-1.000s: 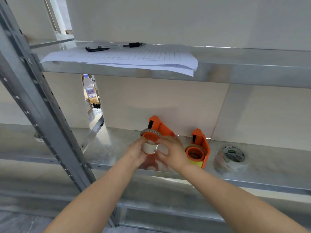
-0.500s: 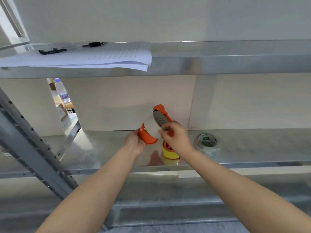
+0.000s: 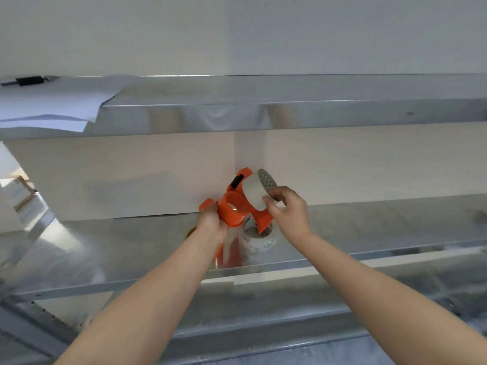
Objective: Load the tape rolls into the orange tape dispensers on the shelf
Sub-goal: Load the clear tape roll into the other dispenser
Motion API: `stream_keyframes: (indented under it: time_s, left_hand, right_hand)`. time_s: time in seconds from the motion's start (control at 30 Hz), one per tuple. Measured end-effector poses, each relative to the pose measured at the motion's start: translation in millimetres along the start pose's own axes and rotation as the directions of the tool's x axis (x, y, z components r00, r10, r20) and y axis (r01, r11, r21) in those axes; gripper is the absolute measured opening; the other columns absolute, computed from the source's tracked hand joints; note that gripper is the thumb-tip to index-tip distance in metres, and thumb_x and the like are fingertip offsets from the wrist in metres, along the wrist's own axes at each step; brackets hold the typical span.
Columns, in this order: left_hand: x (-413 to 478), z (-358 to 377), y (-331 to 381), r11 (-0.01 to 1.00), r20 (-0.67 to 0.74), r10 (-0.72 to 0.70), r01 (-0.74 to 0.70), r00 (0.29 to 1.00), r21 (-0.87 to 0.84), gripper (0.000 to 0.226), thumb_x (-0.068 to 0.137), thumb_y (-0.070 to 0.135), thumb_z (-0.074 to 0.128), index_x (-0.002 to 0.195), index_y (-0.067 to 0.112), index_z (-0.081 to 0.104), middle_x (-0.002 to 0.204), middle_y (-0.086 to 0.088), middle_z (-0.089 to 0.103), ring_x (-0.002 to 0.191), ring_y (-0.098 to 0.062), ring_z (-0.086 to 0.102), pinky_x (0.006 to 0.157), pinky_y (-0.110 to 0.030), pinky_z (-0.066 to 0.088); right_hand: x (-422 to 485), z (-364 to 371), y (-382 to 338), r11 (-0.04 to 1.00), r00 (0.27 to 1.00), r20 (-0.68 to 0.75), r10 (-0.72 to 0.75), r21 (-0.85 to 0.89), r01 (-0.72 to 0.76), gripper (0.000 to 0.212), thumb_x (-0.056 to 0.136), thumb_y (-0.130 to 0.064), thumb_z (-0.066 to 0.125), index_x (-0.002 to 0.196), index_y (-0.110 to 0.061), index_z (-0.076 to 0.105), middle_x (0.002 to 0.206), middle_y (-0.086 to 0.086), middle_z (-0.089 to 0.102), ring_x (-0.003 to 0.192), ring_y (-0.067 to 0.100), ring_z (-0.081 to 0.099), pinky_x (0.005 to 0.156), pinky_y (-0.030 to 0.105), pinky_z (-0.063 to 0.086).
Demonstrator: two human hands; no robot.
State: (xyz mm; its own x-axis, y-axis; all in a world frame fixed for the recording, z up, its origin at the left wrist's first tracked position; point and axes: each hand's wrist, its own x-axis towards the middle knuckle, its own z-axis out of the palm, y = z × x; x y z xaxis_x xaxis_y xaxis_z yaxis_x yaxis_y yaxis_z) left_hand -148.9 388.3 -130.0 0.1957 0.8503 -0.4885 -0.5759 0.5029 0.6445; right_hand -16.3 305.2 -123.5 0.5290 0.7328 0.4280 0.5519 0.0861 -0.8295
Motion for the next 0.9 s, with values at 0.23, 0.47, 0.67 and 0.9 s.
stream_keyframes:
  time_s: [0.23,0.47,0.67,0.9]
  left_hand:
    - [-7.9,16.3,-14.7,0.998,-0.040,0.017,-0.019,0.999,-0.059,0.028,0.102,0.017,0.030,0.083,0.012,0.051,0.085,-0.009,0.060,0.071,-0.019,0.056,0.087,-0.042,0.049]
    - [-8.2,8.4,-5.0,0.985,-0.047,0.064,-0.071,0.997,-0.158,0.039,0.102,0.029,0.027,0.116,0.005,0.054,0.135,-0.016,0.052,0.111,-0.027,0.058,0.107,-0.042,0.038]
    - [-14.7,2.6,3.6,0.976,-0.025,0.022,-0.027,0.999,-0.217,0.039,0.098,0.032,0.037,0.127,0.010,0.051,0.124,-0.014,0.058,0.104,-0.028,0.061,0.096,-0.043,0.045]
    - [-23.5,-19.0,15.3,0.991,0.004,0.004,-0.004,1.000,-0.135,0.044,0.097,0.037,0.038,0.129,0.009,0.049,0.111,-0.017,0.063,0.095,-0.028,0.062,0.094,-0.042,0.049]
  right_hand:
    - [18.1,-52.0,54.6,0.987,0.991,-0.069,0.113,-0.105,-0.120,0.010,0.085,-0.010,0.061,0.085,0.000,0.060,0.078,0.005,0.058,0.074,0.021,0.054,0.059,0.014,0.034]
    - [5.3,-60.1,119.8,0.768,0.836,0.437,0.332,-0.639,0.029,0.009,0.088,-0.014,0.051,0.082,-0.008,0.054,0.100,0.022,0.065,0.090,0.037,0.059,0.068,0.032,0.040]
    - [-0.4,-43.5,122.9,0.721,0.889,0.456,0.042,-0.630,0.289,0.035,0.066,-0.005,0.065,0.101,-0.007,0.063,0.106,0.016,0.066,0.099,0.038,0.061,0.090,0.040,0.046]
    - [15.1,-7.6,83.8,0.465,0.582,0.811,0.048,-0.534,0.706,0.053,0.092,-0.004,0.037,0.143,-0.018,0.030,0.159,0.005,0.007,0.147,0.027,0.002,0.121,0.039,0.003]
